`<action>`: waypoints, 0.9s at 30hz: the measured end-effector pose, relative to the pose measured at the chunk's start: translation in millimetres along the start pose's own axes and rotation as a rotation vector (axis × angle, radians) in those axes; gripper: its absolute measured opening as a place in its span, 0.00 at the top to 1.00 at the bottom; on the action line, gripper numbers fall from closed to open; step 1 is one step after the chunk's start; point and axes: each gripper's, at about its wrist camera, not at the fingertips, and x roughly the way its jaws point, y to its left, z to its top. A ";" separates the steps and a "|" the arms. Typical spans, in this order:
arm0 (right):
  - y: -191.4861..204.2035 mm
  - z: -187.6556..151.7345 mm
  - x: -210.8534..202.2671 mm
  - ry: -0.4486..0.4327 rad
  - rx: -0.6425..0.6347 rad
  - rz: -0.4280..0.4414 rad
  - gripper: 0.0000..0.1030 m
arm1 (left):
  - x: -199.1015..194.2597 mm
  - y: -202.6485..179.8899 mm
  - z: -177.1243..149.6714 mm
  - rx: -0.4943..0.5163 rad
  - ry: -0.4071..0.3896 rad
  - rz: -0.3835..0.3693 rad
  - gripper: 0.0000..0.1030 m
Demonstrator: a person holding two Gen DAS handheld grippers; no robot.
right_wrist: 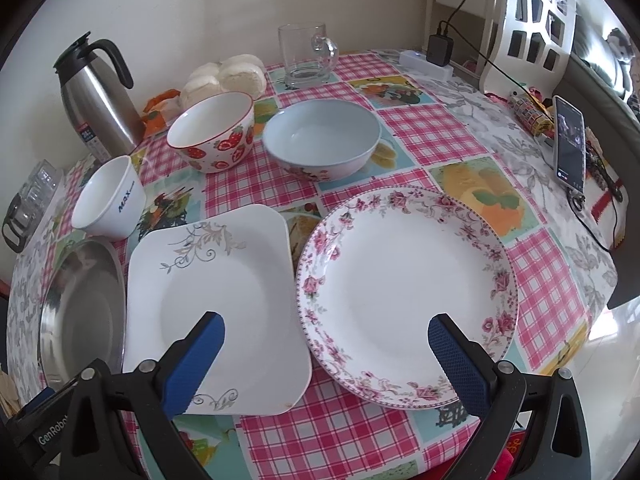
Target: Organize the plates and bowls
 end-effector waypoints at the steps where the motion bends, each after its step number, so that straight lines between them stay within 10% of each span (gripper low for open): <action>1: 2.5 -0.5 -0.1 0.000 -0.004 0.000 0.00 | 0.3 1.7 0.3 -0.003 -0.001 -0.001 0.00; 27: 110.7 -20.1 15.8 0.022 -0.165 0.180 0.00 | 30.5 147.0 20.1 -0.394 -0.082 -0.042 0.00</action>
